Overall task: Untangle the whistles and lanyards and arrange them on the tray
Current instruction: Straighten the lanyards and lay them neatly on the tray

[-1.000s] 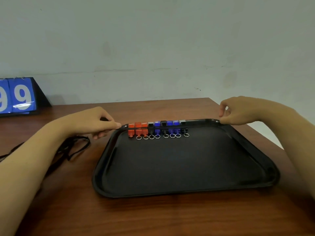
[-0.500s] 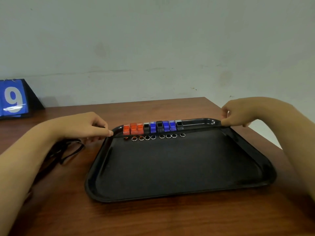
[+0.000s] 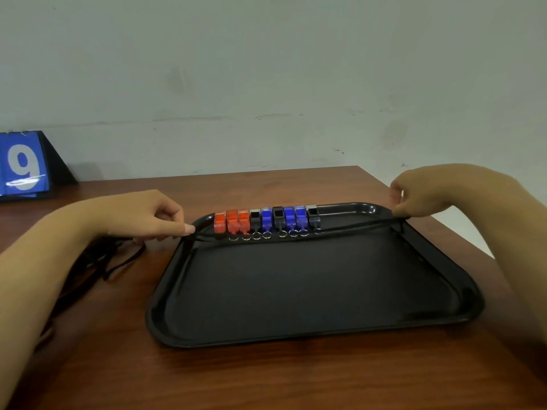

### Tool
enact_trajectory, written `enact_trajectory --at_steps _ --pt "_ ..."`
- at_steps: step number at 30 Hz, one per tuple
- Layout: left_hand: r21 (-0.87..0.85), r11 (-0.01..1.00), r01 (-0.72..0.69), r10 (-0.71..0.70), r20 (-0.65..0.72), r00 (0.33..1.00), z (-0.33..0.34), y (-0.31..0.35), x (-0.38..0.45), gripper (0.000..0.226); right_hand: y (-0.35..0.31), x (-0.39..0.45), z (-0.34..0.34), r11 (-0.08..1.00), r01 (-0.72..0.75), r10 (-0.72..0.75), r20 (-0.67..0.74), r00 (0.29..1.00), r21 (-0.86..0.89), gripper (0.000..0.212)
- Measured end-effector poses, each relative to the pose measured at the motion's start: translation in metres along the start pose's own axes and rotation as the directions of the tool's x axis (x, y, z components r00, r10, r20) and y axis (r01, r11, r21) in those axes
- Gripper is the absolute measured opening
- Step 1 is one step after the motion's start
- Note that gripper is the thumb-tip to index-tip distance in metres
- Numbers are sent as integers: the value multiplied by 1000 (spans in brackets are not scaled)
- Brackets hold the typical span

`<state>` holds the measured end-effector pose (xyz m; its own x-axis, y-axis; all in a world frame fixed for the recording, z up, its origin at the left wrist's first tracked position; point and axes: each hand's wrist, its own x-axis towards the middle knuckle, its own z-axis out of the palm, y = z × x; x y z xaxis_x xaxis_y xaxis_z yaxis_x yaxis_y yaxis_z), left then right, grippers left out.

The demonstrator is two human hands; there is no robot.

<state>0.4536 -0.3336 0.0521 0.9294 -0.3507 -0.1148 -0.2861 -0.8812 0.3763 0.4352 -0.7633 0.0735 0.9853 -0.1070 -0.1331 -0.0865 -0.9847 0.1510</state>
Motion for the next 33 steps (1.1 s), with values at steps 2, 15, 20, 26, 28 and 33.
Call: enact_trajectory --at_steps 2,15,20,26,28,33 --pt "36 999 16 -14 -45 999 0 3 -1 49 -1 2 1 1000 4 -5 -38 999 -22 28" --pt "290 873 391 -397 -41 917 -22 -15 -8 62 -30 1 7 956 293 -272 -344 899 11 12" --pt "325 808 491 -516 -11 856 -22 -16 -9 79 -47 -6 10 888 447 -370 -406 835 110 14" --pt "266 803 533 -561 33 827 -15 -5 -9 47 -63 -8 16 785 594 -493 -406 770 173 13" --pt "268 822 502 -530 38 847 -16 -5 -7 34 -64 -8 16 779 605 -501 -416 759 164 13" --pt "332 864 377 -369 -91 925 -17 -3 -8 22 -63 -7 15 768 619 -511 -422 748 167 14"
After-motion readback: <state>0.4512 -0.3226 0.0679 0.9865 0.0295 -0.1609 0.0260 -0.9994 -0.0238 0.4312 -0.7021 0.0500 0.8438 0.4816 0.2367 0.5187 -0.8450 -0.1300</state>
